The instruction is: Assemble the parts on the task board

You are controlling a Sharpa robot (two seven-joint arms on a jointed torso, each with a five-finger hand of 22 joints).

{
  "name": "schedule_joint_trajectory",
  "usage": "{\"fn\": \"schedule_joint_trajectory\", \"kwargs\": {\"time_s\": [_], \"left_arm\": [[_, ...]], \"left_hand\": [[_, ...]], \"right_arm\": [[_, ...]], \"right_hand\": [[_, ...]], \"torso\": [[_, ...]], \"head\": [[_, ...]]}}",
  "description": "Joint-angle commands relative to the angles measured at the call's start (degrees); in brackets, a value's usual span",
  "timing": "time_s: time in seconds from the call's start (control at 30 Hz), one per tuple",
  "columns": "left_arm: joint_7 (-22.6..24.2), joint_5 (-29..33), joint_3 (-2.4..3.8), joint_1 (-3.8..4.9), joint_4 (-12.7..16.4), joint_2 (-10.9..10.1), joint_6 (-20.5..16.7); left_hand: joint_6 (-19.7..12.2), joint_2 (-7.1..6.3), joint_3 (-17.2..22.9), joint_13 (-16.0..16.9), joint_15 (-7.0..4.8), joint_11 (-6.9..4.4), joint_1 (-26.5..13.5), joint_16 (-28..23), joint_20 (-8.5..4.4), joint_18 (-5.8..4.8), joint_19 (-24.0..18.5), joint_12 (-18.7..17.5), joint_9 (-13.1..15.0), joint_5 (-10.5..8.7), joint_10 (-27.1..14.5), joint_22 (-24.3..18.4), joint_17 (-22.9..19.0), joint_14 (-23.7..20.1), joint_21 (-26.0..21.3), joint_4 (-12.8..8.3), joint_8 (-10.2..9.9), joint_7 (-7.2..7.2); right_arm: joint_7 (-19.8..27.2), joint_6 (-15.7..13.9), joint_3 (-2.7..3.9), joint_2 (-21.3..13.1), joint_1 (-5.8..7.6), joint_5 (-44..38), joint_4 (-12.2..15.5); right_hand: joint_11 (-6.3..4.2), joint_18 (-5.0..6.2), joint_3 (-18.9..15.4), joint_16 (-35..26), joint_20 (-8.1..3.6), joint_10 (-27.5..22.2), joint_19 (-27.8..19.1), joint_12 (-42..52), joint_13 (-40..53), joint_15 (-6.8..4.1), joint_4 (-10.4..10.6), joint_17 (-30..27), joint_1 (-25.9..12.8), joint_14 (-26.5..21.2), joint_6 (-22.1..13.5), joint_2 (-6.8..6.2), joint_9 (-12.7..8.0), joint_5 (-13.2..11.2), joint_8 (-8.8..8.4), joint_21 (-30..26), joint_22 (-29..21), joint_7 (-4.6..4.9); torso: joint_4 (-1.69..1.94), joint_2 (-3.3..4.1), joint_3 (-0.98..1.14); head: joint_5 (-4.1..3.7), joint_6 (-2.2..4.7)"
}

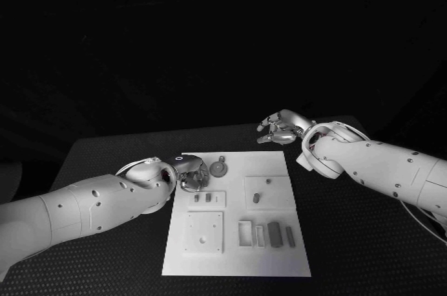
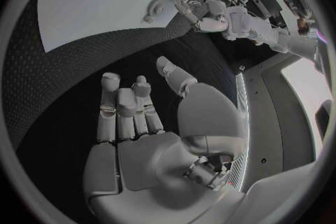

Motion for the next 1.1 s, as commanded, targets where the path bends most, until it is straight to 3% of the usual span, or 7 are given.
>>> {"fn": "schedule_joint_trajectory", "kwargs": {"time_s": [0.03, 0.47, 0.57, 0.67, 0.73, 0.87, 1.1], "left_arm": [[0.37, 0.21, 0.04, 0.00, 0.11, -0.20, -1.25], [0.25, 0.95, 0.34, 0.04, 0.09, -2.01, -1.88], [0.51, 4.10, 1.82, 0.04, 0.09, -2.63, -1.89], [0.91, 7.63, 2.68, 0.09, 0.45, -3.62, -2.55], [1.36, 13.07, 3.43, 0.29, 0.65, -4.34, -2.75], [3.06, 27.90, 3.66, 1.37, 1.08, -5.73, -3.53], [9.33, 49.73, 3.92, 2.69, 2.77, -8.27, -2.80]], "left_hand": [[-0.36, -0.65, -0.39, 0.09, -0.15, -0.34, 0.25, 0.08, -0.03, 4.69, -0.04, 0.35, -0.06, -0.20, 0.10, 1.16, -0.07, -0.23, -0.28, 0.08, 0.14, -0.05], [0.08, -1.06, -0.42, 0.27, -0.20, -0.38, 0.55, 0.12, -0.09, 4.68, 0.06, 0.66, 0.01, -0.20, -0.08, 1.15, -0.14, -0.12, -0.30, 0.04, 0.67, -0.09], [0.65, -1.06, -0.35, 0.40, -0.21, -0.39, 0.64, 0.13, -0.10, 4.66, 0.11, 0.88, 0.11, -0.19, -0.12, 1.13, -0.18, -0.07, -0.33, 0.16, 1.14, 0.20], [1.35, -0.92, -0.25, 0.52, -0.20, -0.38, 0.63, 0.14, -0.11, 4.64, 0.18, 1.10, 0.23, -0.19, -0.15, 1.13, -0.23, -0.01, -0.35, 0.34, 1.67, 0.47], [1.67, -0.97, -0.22, 0.58, -0.17, -0.35, 0.56, 0.05, -0.08, 4.60, 0.07, 1.21, 0.27, -0.20, -0.22, 1.09, -0.31, -0.11, -0.45, 0.40, 1.92, 0.52], [1.86, -1.07, 0.02, 0.73, 0.39, 0.13, -0.67, -3.21, 0.73, 3.78, -3.16, 1.36, 0.17, -0.20, -1.16, 0.02, -1.86, -3.06, -3.14, 0.96, 2.36, 0.83], [1.31, -0.71, -2.44, 0.80, 1.77, 1.34, -3.90, -10.77, 2.09, 2.10, -8.34, 1.32, -0.09, -0.11, -3.45, -3.50, -5.36, -7.22, -9.32, 1.01, 2.83, 1.19]], "right_arm": [[0.38, 0.70, 0.03, 0.02, -0.03, -0.09, -0.02], [0.43, 0.78, 0.02, -0.57, -0.04, -0.41, 0.16], [0.87, 1.18, 0.02, -1.13, -0.06, -0.94, 0.47], [1.33, 1.41, 0.01, -1.85, -0.20, -2.40, 1.17], [1.73, 1.89, -0.01, -2.50, -0.32, -3.82, 1.98], [2.02, 2.88, -0.05, -4.02, -0.74, -6.42, 4.01], [1.49, 5.02, -0.69, -6.58, -1.61, -14.59, 7.23]], "right_hand": [[0.07, 0.79, -0.14, 0.36, -0.16, -0.28, 0.12, 0.27, -0.07, -0.03, -0.06, -0.05, -0.28, -0.51, -0.67, 0.19, -0.10, 0.17, 0.21, -0.29, 0.76, 0.95], [0.06, 0.79, -0.10, 0.35, -0.17, -0.30, 0.09, 0.28, -0.11, -0.03, -0.14, -0.07, -0.18, -0.53, -0.67, 0.17, -0.11, 0.18, 0.24, -0.31, 0.77, 0.94], [-0.04, 0.79, 0.42, 0.16, -0.25, -0.49, -0.10, -0.05, -0.43, -0.13, -0.61, -0.20, 1.09, -0.69, -0.31, 0.56, -0.02, 0.19, 0.50, -0.43, 0.75, 0.83], [-0.24, 0.75, 0.83, -1.80, 0.10, -0.95, -1.26, -2.96, -2.74, -0.39, -0.63, -1.27, 2.30, -1.47, -0.12, 0.71, 0.07, 0.23, 0.75, -1.44, 0.40, 0.58], [-0.43, 0.74, 0.97, -3.59, 0.52, -1.06, -2.06, -5.77, -5.00, -0.56, -0.71, -2.27, 3.01, -1.82, 0.14, 0.81, 0.17, 0.20, 1.00, -2.37, 0.00, 0.41], [-0.65, 0.79, 1.10, -8.56, 1.51, -1.80, -2.80, -15.96, -12.44, -0.74, -0.68, -5.03, 3.73, -1.12, 0.62, 0.81, 0.37, 0.42, 1.49, -4.61, -1.36, 0.30], [1.02, 0.79, 1.55, -9.44, 1.01, -0.30, -1.33, -39.46, -29.57, 0.73, -0.68, -4.99, 4.22, 1.11, 1.97, 0.55, 0.78, 0.22, 2.74, -4.80, -1.58, 1.28]], "torso": [[-0.02, 0.01, -0.01], [-0.02, -0.02, 0.04], [-0.01, -0.03, 0.05], [-0.02, -0.03, 0.06], [-0.02, -0.05, 0.08], [-0.02, -0.04, 0.12], [-0.10, -0.06, 0.02]], "head": [[-0.05, 0.01], [-0.11, 0.40], [-0.10, 0.43], [-0.06, 0.65], [-0.11, 0.74], [-0.25, 0.92], [-0.71, 1.09]]}}
